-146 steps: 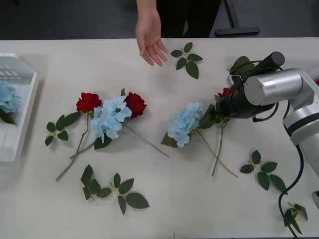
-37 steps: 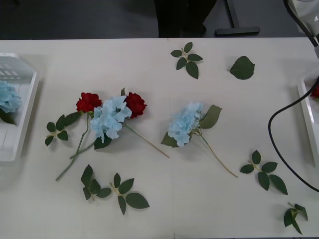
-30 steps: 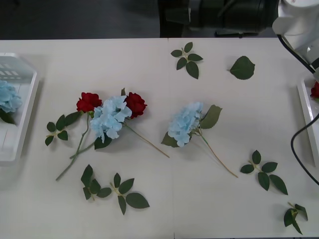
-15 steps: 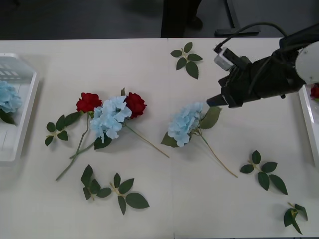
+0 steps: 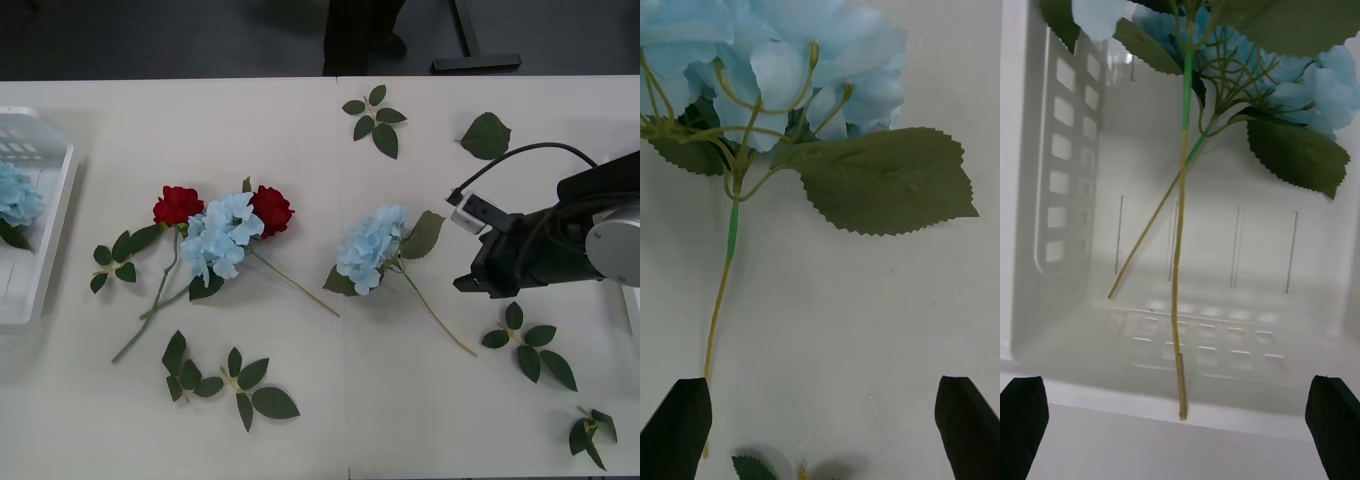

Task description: Place the red flowers into the right box and the blue flowers into the left box. If a person shows an open palm, hand one flower to the person first, then continue sorting.

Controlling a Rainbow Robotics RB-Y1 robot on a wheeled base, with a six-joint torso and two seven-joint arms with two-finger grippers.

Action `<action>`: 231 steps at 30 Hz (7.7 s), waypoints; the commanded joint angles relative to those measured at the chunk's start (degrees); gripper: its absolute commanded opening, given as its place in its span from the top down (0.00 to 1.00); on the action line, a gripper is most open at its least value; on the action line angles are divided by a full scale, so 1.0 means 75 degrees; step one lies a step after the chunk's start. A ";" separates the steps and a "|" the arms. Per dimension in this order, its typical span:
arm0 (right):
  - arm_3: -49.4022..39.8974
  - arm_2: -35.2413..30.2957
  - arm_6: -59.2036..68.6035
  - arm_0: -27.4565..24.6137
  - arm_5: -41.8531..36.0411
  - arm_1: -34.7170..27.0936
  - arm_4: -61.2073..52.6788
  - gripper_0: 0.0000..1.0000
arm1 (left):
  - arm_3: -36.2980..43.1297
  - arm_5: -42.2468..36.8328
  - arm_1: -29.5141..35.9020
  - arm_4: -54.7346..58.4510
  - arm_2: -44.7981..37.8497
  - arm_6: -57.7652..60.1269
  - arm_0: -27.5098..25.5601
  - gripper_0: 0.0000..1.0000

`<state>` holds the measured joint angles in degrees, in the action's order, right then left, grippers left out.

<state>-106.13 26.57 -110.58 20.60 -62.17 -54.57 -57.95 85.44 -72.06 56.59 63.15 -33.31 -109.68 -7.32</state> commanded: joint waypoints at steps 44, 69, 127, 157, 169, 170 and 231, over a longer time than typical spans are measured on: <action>0.1214 0.0653 0.2392 0.0253 -0.0090 0.3033 0.3449 1.00 | 0.2050 -0.0787 -0.1745 -0.2842 0.6468 0.3749 0.3870 0.00; 0.0639 -0.1574 0.0248 0.1999 0.0660 0.2741 -0.1895 1.00 | 0.0011 -0.0306 -0.2600 -0.3674 0.7570 0.3327 0.4784 0.38; 0.0651 -0.1327 -0.1393 0.2714 0.1679 0.3502 -0.4168 1.00 | 0.5425 0.2014 -0.0772 0.1119 0.2413 0.2741 0.0507 1.00; 0.3815 -0.0636 0.0752 0.2714 0.0425 0.2436 -0.3079 1.00 | 0.5366 0.6244 -0.4264 0.0557 0.5261 0.2179 0.1585 1.00; 0.5256 -0.0519 0.1291 0.2714 0.0261 0.2178 -0.1872 1.00 | 0.4464 0.6315 -0.5389 0.0135 0.6433 0.2308 0.2639 1.00; 0.5315 -0.0484 0.1267 0.2714 0.0261 0.2178 -0.1848 1.00 | 0.4452 0.6326 -0.5436 0.0147 0.6480 0.2308 0.2686 1.00; 0.2831 -0.0390 -0.3362 0.3569 -0.2317 0.0198 -0.8856 0.18 | 0.4147 0.6678 -0.5870 0.0967 0.7769 0.2378 0.3518 1.00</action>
<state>-81.06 23.55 -135.18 46.76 -80.63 -54.15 -123.27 115.87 -22.79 14.05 69.84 24.01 -94.59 16.74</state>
